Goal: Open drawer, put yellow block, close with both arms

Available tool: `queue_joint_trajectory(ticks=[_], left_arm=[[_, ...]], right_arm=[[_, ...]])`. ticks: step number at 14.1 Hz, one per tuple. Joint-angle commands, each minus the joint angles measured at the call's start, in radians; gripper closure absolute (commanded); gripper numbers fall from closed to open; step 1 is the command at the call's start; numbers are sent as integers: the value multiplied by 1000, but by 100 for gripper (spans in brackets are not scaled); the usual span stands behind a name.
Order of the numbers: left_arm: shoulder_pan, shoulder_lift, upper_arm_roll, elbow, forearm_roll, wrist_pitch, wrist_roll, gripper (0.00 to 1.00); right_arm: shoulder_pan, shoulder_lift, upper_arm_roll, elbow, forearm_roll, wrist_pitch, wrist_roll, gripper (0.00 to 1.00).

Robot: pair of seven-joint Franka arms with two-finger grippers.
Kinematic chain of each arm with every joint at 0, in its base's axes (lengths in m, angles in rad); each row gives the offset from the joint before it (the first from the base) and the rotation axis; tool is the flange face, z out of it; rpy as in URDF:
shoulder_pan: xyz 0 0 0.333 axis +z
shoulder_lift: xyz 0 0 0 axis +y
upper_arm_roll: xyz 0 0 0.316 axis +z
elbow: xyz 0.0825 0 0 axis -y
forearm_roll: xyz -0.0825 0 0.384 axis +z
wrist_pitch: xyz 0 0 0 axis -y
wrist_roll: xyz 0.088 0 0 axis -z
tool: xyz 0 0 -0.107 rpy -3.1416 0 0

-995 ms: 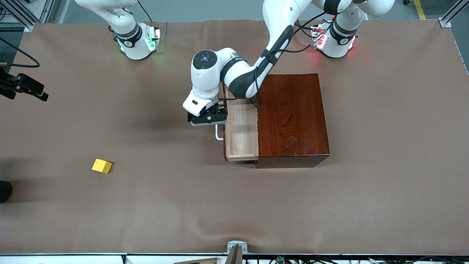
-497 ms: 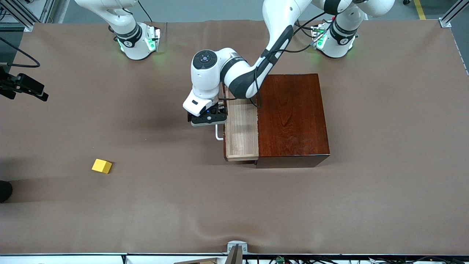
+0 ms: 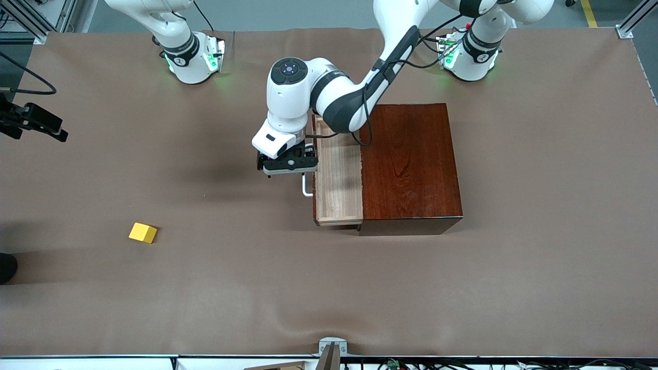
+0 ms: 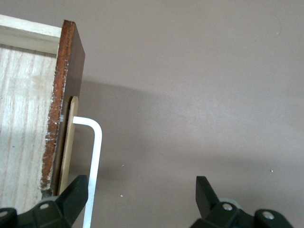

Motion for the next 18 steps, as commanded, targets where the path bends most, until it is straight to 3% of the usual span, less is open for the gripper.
queue_joint_trajectory(ticks=[1, 7, 12, 18], left_arm=[[0, -19, 4, 8, -2, -54, 24, 0], [75, -107, 1, 6, -12, -114, 53, 0], [195, -173, -1, -1, -14, -224, 140, 0], [344, -266, -2, -98, -12, -307, 307, 0]], right_arm=[[-14, -3, 10, 12, 3, -12, 0, 0], [-14, -3, 10, 12, 3, -12, 0, 0], [-14, -3, 10, 12, 3, -12, 0, 0], [-12, -1, 10, 10, 6, -8, 0, 0]])
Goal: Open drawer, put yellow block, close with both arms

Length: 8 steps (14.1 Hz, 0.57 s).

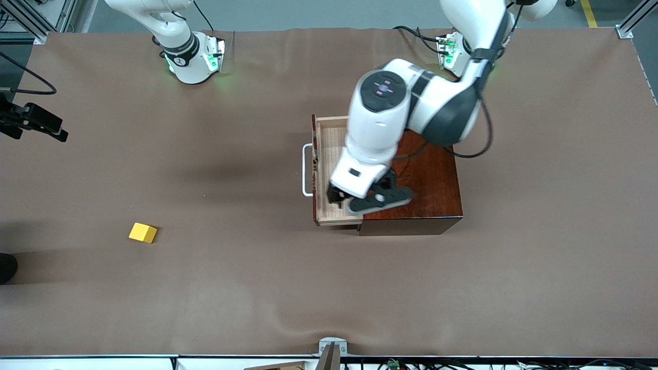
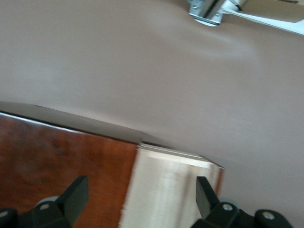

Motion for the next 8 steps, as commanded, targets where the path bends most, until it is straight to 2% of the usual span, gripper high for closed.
queue_joint_trajectory(ticks=[1, 6, 8], left_arm=[[71, -78, -12, -97, -14, -17, 101, 0], [182, -188, -13, -284, -15, -17, 259, 0], [231, -228, -15, -341, -15, -20, 325, 0]], right_arm=[[-12, -1, 10, 10, 6, -6, -1, 0], [-28, 13, 5, 12, 0, 6, -73, 0], [-31, 66, 5, 12, 4, 58, -145, 0]])
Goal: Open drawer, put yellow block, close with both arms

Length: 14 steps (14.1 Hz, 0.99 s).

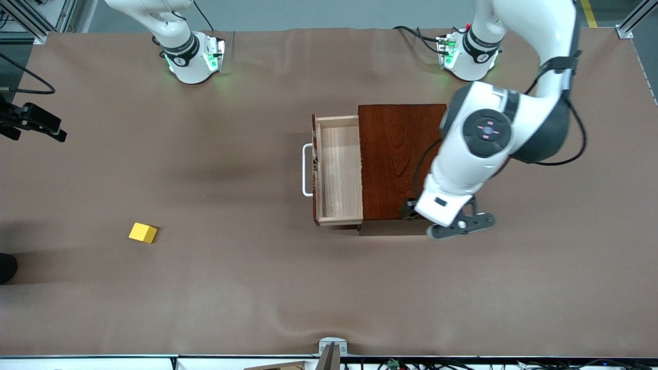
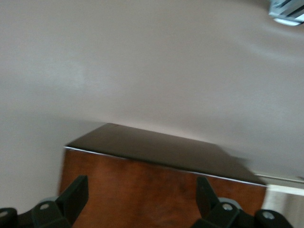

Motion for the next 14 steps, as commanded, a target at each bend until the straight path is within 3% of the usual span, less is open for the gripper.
queue_joint_trajectory(ticks=[1, 6, 10, 14], left_arm=[[50, -102, -12, -128, -15, -15, 91, 0], [91, -117, -12, -130, -15, -193, 237, 0], [134, -122, -11, -128, -15, -343, 318, 0], [183, -126, -8, -122, -17, -371, 380, 0]], right_arm=[[-25, 84, 8, 15, 3, 63, -76, 0], [-8, 265, 8, 1, 9, 206, -46, 0], [-18, 409, 10, -11, 20, 309, 104, 0], [-25, 480, 10, -86, 67, 456, 236, 0]])
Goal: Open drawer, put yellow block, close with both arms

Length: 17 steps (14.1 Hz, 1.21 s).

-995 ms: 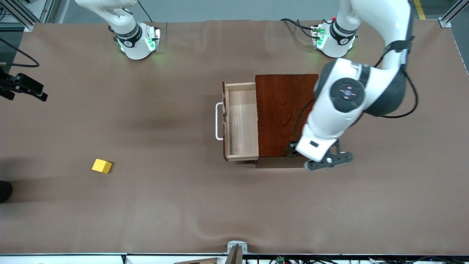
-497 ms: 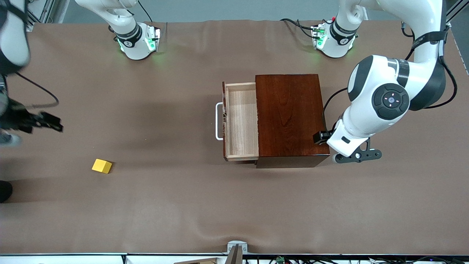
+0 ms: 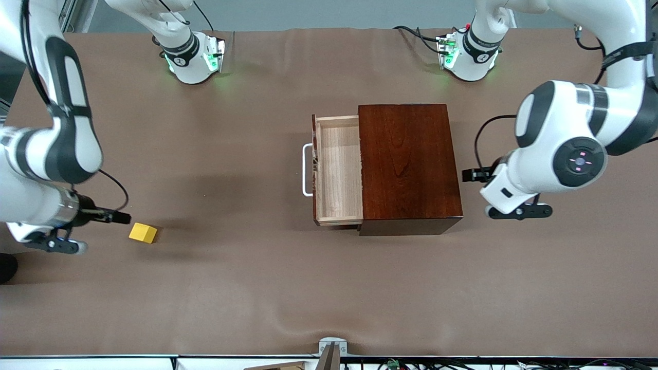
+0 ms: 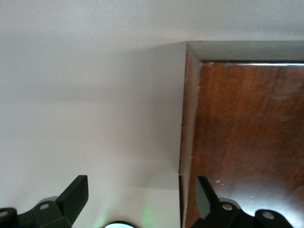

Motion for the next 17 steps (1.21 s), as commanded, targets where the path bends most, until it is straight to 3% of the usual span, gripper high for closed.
queue_joint_trajectory(ticks=[1, 6, 10, 14, 17], left_arm=[[25, -35, -6, -20, -17, -24, 22, 0], [91, -72, -10, -27, -17, -34, 53, 0], [139, -94, -10, -42, -18, -65, 137, 0], [249, -140, -13, -105, -18, -82, 291, 0], [246, -164, -15, -160, -18, -74, 302, 0]], right_arm=[[-26, 6, 8, -77, 63, 102, 72, 0], [-52, 62, 10, -218, 105, 366, 75, 0], [-58, 108, 10, -215, 129, 438, 75, 0], [-51, 144, 10, -214, 134, 483, 73, 0], [-41, 151, 10, -212, 131, 484, 58, 0]])
